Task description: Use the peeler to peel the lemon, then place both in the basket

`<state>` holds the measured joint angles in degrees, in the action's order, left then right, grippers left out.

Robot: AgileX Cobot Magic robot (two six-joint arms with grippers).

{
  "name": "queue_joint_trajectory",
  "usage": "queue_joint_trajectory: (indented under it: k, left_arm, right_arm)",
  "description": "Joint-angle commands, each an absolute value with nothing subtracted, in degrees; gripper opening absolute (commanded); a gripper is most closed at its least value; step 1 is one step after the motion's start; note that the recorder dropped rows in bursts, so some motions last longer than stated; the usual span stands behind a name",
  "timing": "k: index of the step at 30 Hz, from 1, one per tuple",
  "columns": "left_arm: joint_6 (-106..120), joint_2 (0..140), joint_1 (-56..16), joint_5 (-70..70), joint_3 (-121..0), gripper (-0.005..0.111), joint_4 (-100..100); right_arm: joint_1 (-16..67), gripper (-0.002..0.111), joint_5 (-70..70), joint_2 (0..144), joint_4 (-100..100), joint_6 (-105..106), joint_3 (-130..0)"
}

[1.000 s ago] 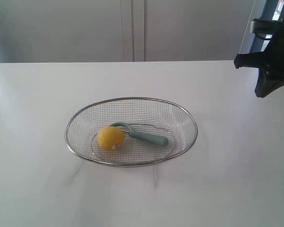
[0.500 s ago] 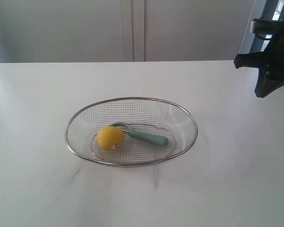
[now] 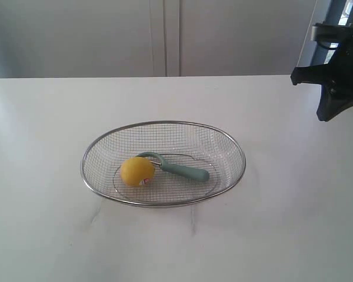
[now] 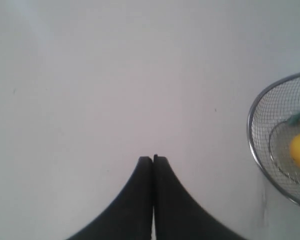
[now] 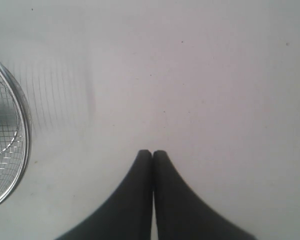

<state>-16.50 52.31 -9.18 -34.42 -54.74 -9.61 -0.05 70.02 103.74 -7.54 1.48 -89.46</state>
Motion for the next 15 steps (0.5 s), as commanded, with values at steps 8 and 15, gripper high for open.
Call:
queue_joint_trajectory:
  k: [8, 15]
  left_arm:
    - [-16.6, 37.2, -4.2, -23.2, -39.1, 0.000, -7.7]
    - [-16.9, 29.7, -1.1, -20.7, -31.7, 0.000, -7.3]
  right_arm:
    - [-0.7, 0.000, 70.0, 103.1, -7.4, 1.4, -89.1]
    - [-0.7, 0.000, 70.0, 103.1, -7.4, 1.4, -89.1]
